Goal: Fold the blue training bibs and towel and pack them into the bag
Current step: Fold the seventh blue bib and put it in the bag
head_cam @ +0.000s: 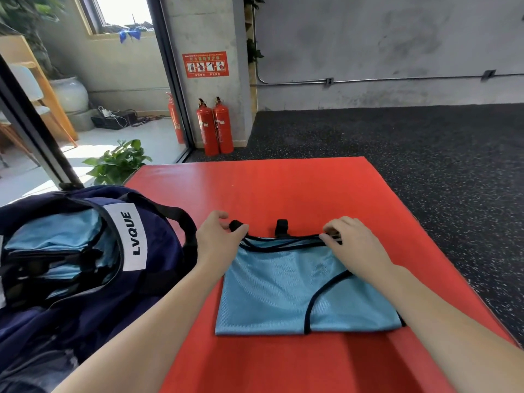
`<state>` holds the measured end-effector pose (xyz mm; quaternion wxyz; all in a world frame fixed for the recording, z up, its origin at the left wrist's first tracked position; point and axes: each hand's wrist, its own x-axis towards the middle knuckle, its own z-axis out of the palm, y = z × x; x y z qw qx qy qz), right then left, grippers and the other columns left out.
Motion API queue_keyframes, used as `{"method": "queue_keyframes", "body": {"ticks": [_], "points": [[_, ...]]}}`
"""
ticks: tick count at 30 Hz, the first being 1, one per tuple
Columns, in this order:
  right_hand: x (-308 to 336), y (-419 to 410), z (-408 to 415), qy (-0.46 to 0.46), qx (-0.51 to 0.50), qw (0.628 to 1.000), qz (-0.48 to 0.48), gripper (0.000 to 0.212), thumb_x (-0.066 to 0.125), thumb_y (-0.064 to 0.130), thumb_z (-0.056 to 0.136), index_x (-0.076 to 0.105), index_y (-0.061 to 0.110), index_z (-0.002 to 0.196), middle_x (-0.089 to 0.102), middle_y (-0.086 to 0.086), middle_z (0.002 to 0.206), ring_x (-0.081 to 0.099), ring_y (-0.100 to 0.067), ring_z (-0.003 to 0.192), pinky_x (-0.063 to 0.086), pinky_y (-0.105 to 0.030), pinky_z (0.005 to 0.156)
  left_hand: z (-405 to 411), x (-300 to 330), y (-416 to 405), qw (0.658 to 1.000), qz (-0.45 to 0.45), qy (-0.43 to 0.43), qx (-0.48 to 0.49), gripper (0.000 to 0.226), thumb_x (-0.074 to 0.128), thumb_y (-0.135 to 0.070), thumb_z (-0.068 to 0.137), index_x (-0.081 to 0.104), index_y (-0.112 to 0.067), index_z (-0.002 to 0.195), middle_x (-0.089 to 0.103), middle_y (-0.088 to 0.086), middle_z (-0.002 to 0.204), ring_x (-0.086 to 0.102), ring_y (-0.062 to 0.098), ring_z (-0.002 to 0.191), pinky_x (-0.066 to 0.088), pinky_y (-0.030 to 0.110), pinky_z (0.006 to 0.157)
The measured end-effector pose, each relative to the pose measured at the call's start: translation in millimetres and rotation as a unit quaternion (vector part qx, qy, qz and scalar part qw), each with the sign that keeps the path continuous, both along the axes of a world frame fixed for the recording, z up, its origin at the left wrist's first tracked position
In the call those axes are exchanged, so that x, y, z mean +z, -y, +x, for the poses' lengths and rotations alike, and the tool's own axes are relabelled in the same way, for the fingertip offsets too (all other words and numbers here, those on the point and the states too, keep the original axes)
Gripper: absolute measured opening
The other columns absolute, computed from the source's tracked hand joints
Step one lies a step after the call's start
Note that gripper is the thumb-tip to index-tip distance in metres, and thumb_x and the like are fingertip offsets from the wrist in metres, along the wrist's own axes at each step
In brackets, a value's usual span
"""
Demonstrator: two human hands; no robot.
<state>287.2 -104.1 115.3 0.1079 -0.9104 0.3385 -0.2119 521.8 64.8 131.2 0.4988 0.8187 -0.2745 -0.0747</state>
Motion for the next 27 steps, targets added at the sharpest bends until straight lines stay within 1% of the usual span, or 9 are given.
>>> {"method": "queue_keyframes", "body": {"ticks": [3,5,8,12,15,19,23,25,27], "points": [[-2,-17,11,-0.014,0.059,0.996,-0.058,0.018,0.056,0.037,0.101,0.068,0.024,0.104,0.063,0.011,0.097,0.057,-0.015,0.094,0.045,-0.033,0.082,-4,0,2,0.999,-0.029,-0.014,-0.002,0.039,0.077,-0.031,0.085,0.055,-0.023,0.117,0.062,-0.006,0.103,0.06,0.002,0.085,0.046,0.021,0.069],[-5,-26,16,-0.039,0.091,0.994,-0.035,0.019,0.053,0.038,0.102,0.067,0.025,0.105,0.061,0.012,0.098,0.055,-0.012,0.091,0.045,-0.03,0.08,-4,-5,4,1.0,-0.013,0.01,-0.015,0.026,0.073,-0.021,0.087,0.056,-0.024,0.107,0.065,-0.005,0.098,0.063,0.007,0.083,0.051,0.027,0.067],[-13,-31,20,-0.078,0.121,0.989,0.03,0.019,0.053,0.042,0.101,0.065,0.028,0.104,0.055,0.014,0.101,0.051,-0.007,0.094,0.048,-0.029,0.083,1,-17,2,0.986,0.049,0.138,-0.082,0.017,0.066,-0.01,0.088,0.059,-0.025,0.09,0.06,-0.008,0.092,0.059,0.013,0.085,0.053,0.04,0.078],[-27,-27,18,-0.057,0.121,0.991,0.014,0.017,0.056,0.046,0.098,0.062,0.03,0.103,0.05,0.017,0.106,0.044,-0.006,0.105,0.041,-0.028,0.098,6,-30,-6,0.919,0.149,0.333,-0.149,0.007,0.06,-0.021,0.096,0.067,-0.02,0.099,0.063,-0.009,0.105,0.053,0.022,0.102,0.042,0.04,0.086],[-36,-29,16,-0.06,0.098,0.993,0.002,0.027,0.048,0.051,0.1,0.055,0.031,0.117,0.046,0.016,0.128,0.039,-0.009,0.126,0.032,-0.031,0.109,13,-33,-7,0.912,0.166,0.349,-0.138,0.014,0.056,-0.024,0.099,0.068,-0.022,0.106,0.065,-0.011,0.112,0.05,0.023,0.109,0.039,0.041,0.087],[-42,-30,15,-0.121,0.072,0.99,0.012,0.052,0.031,0.058,0.102,0.035,0.035,0.148,0.022,0.009,0.162,0.009,-0.016,0.153,0.008,-0.039,0.125,24,-37,-4,0.896,0.216,0.357,-0.151,0.03,0.048,-0.013,0.1,0.063,-0.029,0.12,0.062,-0.016,0.124,0.046,0.018,0.123,0.031,0.037,0.089],[-39,-30,17,-0.176,0.081,0.981,0.019,0.065,0.016,0.066,0.099,0.014,0.039,0.157,0.008,0.01,0.168,-0.001,-0.012,0.155,-0.004,-0.039,0.126,25,-37,-1,0.887,0.202,0.396,-0.124,0.031,0.06,-0.006,0.091,0.068,-0.03,0.109,0.068,-0.013,0.111,0.054,0.019,0.111,0.018,0.033,0.082],[-38,-30,17,-0.179,0.081,0.98,0.022,0.067,0.014,0.069,0.097,0.013,0.039,0.158,0.006,0.01,0.168,-0.002,-0.012,0.155,-0.004,-0.039,0.126,29,-34,0,0.895,0.17,0.404,-0.083,0.016,0.068,-0.013,0.09,0.074,-0.027,0.097,0.069,-0.007,0.101,0.057,0.024,0.1,0.025,0.038,0.082],[-37,-31,16,-0.177,0.079,0.981,0.027,0.065,0.016,0.068,0.098,0.014,0.04,0.157,0.007,0.009,0.168,-0.002,-0.012,0.155,-0.004,-0.039,0.126,33,-27,-1,0.914,0.159,0.369,-0.049,0.01,0.067,-0.02,0.093,0.076,-0.024,0.096,0.066,-0.003,0.098,0.055,0.026,0.097,0.033,0.041,0.081]]}}
